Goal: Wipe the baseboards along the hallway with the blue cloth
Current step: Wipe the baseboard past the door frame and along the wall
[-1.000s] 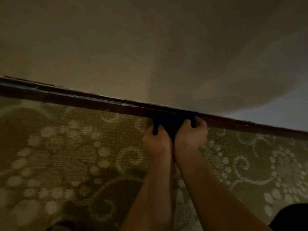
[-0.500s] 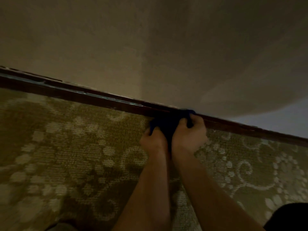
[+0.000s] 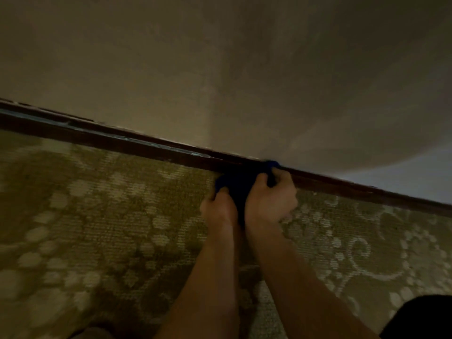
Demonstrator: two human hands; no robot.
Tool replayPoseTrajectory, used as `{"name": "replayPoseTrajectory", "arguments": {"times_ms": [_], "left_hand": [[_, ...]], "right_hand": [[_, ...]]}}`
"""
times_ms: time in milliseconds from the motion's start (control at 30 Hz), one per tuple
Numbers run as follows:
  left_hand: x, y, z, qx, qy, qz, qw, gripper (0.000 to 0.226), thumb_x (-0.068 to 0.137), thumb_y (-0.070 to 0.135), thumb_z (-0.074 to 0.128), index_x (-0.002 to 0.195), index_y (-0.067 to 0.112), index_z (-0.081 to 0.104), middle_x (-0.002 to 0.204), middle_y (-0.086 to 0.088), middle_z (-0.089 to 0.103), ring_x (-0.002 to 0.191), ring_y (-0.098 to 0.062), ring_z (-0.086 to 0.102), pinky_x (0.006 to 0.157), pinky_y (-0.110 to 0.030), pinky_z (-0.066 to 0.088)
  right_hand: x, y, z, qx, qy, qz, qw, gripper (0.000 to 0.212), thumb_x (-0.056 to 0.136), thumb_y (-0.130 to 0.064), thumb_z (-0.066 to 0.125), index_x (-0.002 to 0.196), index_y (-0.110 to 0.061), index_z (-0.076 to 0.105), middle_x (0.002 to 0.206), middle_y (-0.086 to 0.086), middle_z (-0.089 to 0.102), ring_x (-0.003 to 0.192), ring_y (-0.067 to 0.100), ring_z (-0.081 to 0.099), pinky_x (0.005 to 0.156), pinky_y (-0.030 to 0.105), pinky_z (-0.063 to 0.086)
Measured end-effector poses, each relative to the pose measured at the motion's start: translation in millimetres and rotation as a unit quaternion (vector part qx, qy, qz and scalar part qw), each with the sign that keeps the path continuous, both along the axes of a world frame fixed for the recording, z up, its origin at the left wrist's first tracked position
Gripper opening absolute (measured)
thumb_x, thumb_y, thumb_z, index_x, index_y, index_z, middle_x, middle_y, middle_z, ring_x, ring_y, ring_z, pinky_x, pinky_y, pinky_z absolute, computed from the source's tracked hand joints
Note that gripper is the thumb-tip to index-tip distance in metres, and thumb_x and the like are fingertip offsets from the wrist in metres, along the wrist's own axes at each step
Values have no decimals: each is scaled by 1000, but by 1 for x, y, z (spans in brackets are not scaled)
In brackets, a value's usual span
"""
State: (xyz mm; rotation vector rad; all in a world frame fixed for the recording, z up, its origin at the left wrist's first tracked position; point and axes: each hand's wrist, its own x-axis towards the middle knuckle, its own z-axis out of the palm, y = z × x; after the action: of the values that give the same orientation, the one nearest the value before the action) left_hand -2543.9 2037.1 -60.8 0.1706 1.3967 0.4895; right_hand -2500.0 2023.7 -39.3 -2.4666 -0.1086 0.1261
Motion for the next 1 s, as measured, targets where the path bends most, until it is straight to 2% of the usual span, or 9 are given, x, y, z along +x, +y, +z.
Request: {"name": "replayPoseTrajectory", "arguments": {"times_ms": [100, 167, 233, 300, 367, 500, 700, 833, 1000], "left_hand": [[-14, 2, -19, -22, -26, 3, 999, 32, 101, 13, 45, 125, -5, 58, 127, -22, 61, 110, -36, 61, 85, -35, 47], [-15, 2, -23, -19, -19, 4, 1000, 27, 100, 13, 46, 117, 1, 63, 126, -24, 62, 104, -35, 61, 88, -40, 49], [-15, 3, -23, -21, -22, 17, 999, 20, 99, 14, 46, 100, 8, 65, 116, -22, 65, 91, -31, 62, 81, -41, 52], [-18, 3, -13, -36, -25, 28, 999, 20, 99, 17, 45, 99, 8, 64, 106, -17, 66, 83, -30, 63, 69, -39, 53], [-30, 9, 2, -46, -19, 47, 998, 31, 99, 23, 48, 121, 6, 59, 119, -14, 64, 98, -35, 63, 78, -44, 56], [-69, 31, 43, 19, 95, 88, 991, 48, 93, 21, 60, 139, 10, 48, 134, -7, 54, 120, -38, 54, 99, -57, 48], [-145, 56, 106, 183, 241, 94, 949, 41, 98, 13, 56, 139, 14, 52, 138, -13, 55, 124, -34, 52, 105, -51, 45], [-181, 77, 97, 237, 262, 92, 931, 37, 98, 16, 56, 135, 15, 57, 131, -7, 60, 122, -30, 55, 103, -51, 47], [-191, 86, 55, 244, 191, 16, 951, 26, 98, 11, 55, 122, 13, 66, 107, -1, 69, 103, -21, 64, 96, -44, 53]], "right_hand": [[-31, 13, 0, -30, -22, 190, 981, 29, 94, -16, 54, 122, -14, 62, 110, 5, 70, 97, 17, 65, 80, 14, 40], [-37, 17, 2, -27, -4, 289, 957, 29, 94, -13, 55, 121, -16, 63, 108, 2, 70, 96, 14, 65, 85, 17, 44], [-29, 17, 6, -4, 37, 310, 950, 27, 93, -13, 57, 118, -17, 65, 108, -1, 70, 94, 6, 62, 80, 7, 39], [-15, 10, 13, 51, 105, 262, 958, 25, 92, -13, 59, 115, -15, 67, 113, -2, 68, 100, 5, 60, 86, 7, 39], [-5, 4, 19, 152, 214, 127, 957, 23, 92, -12, 60, 114, -13, 66, 114, 0, 65, 104, 12, 59, 95, 23, 47], [-25, 19, 23, 294, 393, -137, 861, 25, 90, -8, 62, 114, -12, 64, 105, 5, 60, 94, 22, 54, 84, 32, 47], [-119, 55, 45, 269, 527, -103, 799, 21, 89, -6, 60, 109, -12, 61, 109, 11, 61, 93, 24, 54, 83, 34, 46], [-152, 75, 43, 283, 526, -91, 797, 16, 89, -4, 58, 104, -9, 61, 108, 12, 62, 94, 27, 57, 80, 35, 48], [-162, 95, 17, 289, 391, -115, 866, 23, 89, -11, 58, 112, -12, 56, 104, 7, 56, 92, 22, 54, 80, 32, 46]]}}
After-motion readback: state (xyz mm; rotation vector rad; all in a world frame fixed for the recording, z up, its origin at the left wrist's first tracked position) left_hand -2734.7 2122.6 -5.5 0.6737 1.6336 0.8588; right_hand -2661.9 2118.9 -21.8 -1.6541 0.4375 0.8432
